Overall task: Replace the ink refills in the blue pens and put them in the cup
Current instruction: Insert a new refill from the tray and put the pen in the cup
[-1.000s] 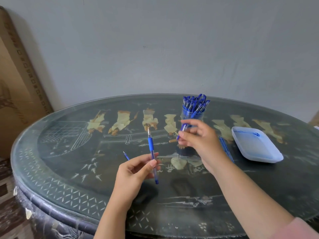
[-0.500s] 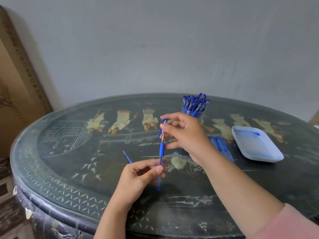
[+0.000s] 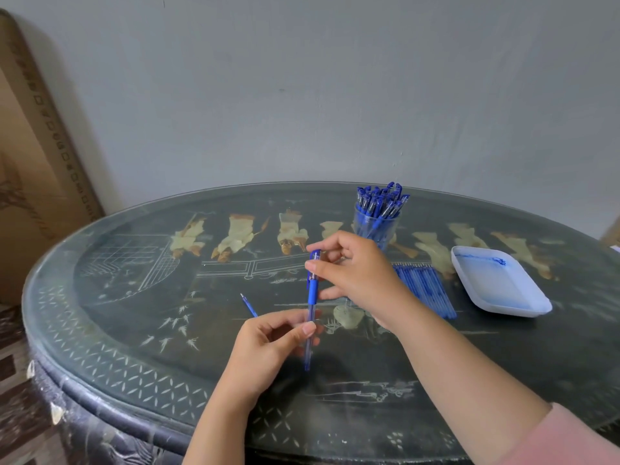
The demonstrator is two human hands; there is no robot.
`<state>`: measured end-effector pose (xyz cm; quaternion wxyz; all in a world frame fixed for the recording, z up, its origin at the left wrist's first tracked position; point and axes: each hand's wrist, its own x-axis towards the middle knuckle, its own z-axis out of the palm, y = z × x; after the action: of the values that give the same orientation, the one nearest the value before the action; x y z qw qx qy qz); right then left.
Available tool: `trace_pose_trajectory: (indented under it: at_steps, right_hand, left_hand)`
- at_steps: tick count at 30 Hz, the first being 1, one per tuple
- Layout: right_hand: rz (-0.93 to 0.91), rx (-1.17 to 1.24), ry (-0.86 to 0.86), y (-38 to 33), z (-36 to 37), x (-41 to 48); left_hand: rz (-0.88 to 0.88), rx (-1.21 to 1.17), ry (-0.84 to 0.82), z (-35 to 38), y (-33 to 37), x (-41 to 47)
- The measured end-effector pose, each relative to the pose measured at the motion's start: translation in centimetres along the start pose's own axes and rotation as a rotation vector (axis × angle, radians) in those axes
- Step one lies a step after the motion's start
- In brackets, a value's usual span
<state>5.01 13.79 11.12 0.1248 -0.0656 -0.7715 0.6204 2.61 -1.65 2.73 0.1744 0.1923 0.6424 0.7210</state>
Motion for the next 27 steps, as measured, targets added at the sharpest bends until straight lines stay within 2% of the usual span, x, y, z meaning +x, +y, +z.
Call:
trace_pose_trajectory:
  at_steps: [15,19,22,24,27]
  right_hand:
    - [-0.078,-0.092,0.056,1.3,1.3,-1.0]
    - [-0.174,-0.241,0.038,1.6,1.4,-1.8]
    - [-0.226,-0.210,0.059,1.7,1.4,-2.3]
    - [-0.227,-0.124,0.114,1.3,0.6,-2.4]
    - [-0.234,0.001,0.244,-0.1,-2.1,-1.7]
  left_hand:
    - [0.006,0.048,0.059,0.0,-0.1,-0.2]
    - [0.027,0.033,0.074,0.1,0.2,-0.2]
    - [0.055,0.033,0.084,0.3,0.3,-0.1]
    - [0.109,-0.001,0.132,0.0,0.5,-0.1]
    - [0.193,-0.030,0.337,-1.3,0.9,0.5]
